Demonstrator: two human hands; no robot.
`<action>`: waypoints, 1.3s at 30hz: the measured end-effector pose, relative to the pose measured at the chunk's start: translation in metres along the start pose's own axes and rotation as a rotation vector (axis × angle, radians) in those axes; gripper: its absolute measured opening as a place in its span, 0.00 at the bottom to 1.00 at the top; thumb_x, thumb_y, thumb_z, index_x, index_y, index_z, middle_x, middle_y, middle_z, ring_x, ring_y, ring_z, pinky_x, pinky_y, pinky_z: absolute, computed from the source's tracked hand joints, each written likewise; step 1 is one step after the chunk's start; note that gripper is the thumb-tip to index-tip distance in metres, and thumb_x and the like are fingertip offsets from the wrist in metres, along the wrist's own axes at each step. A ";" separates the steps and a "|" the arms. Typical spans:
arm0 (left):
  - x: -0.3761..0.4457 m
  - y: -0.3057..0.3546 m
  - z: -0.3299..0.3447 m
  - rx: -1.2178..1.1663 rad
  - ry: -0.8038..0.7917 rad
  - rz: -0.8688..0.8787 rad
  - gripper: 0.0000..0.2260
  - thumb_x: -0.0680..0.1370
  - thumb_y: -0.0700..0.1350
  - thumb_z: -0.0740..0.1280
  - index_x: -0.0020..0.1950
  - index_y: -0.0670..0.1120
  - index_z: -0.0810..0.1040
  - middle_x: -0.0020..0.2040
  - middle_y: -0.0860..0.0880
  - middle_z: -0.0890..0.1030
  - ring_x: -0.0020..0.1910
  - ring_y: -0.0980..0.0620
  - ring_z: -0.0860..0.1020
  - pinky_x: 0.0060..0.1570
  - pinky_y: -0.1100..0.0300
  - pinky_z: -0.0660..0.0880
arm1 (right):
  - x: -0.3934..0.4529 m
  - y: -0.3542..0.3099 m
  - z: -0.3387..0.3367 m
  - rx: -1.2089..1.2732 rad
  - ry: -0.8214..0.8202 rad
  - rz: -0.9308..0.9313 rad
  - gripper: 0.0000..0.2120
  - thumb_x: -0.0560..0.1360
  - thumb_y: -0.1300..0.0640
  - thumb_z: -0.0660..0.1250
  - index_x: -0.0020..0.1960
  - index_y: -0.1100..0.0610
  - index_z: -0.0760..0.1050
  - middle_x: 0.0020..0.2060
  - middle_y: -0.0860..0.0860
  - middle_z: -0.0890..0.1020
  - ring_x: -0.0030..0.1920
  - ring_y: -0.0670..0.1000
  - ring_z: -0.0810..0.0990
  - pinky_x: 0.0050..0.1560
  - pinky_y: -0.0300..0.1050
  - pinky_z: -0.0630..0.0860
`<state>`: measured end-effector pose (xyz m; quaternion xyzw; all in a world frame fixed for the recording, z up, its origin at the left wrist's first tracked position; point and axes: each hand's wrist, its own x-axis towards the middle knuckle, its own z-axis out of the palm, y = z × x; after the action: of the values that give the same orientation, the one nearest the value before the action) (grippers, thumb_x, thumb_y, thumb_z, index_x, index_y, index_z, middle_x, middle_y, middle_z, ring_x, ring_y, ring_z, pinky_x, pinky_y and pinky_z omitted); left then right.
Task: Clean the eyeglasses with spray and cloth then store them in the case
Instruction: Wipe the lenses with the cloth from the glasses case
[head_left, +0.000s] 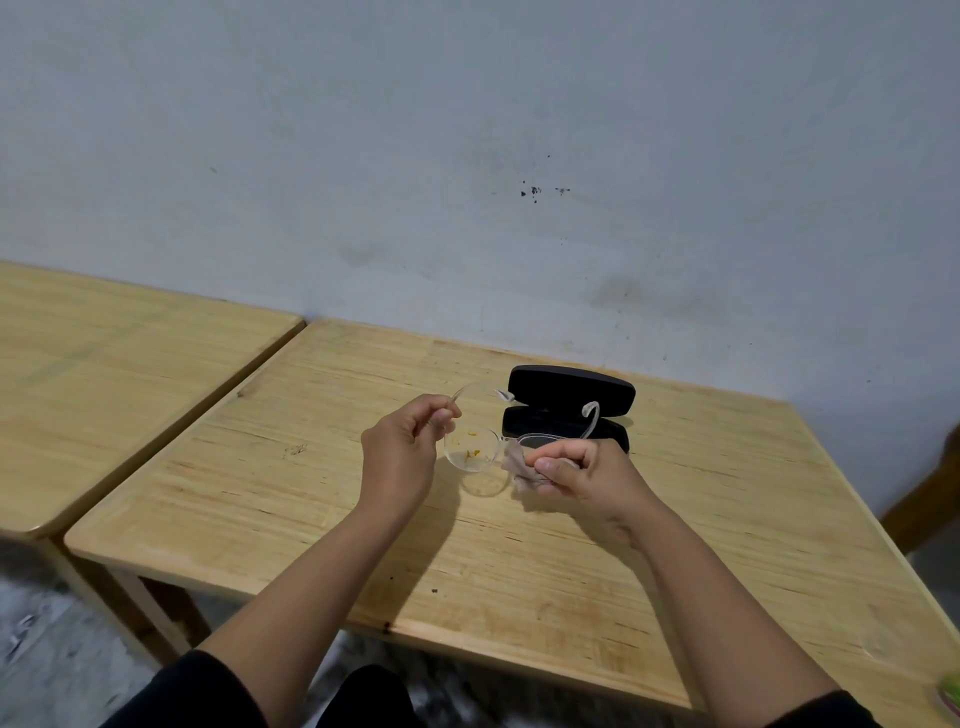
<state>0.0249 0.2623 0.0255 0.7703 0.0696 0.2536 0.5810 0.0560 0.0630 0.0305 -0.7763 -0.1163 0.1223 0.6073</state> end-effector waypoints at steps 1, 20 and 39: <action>-0.001 0.000 0.000 0.003 -0.006 -0.003 0.08 0.77 0.42 0.64 0.42 0.51 0.81 0.40 0.54 0.84 0.41 0.60 0.82 0.44 0.69 0.76 | 0.000 0.000 0.000 0.010 0.010 -0.002 0.06 0.74 0.65 0.66 0.47 0.61 0.82 0.42 0.58 0.84 0.37 0.45 0.82 0.40 0.36 0.79; -0.005 0.015 -0.004 -0.011 0.088 -0.006 0.07 0.74 0.36 0.68 0.42 0.48 0.82 0.34 0.49 0.83 0.34 0.60 0.79 0.37 0.75 0.73 | -0.011 -0.014 0.000 0.061 0.153 -0.095 0.07 0.73 0.65 0.67 0.49 0.62 0.82 0.38 0.50 0.83 0.35 0.38 0.81 0.35 0.27 0.72; -0.012 0.017 0.011 -0.055 0.110 0.087 0.13 0.73 0.35 0.68 0.40 0.54 0.81 0.34 0.59 0.83 0.36 0.57 0.81 0.41 0.70 0.75 | -0.005 -0.003 0.035 0.233 0.495 -0.033 0.12 0.76 0.59 0.66 0.44 0.42 0.80 0.44 0.44 0.84 0.42 0.48 0.85 0.46 0.45 0.79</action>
<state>0.0163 0.2429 0.0358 0.7412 0.0608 0.3223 0.5857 0.0394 0.0939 0.0259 -0.7054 0.0379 -0.0686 0.7045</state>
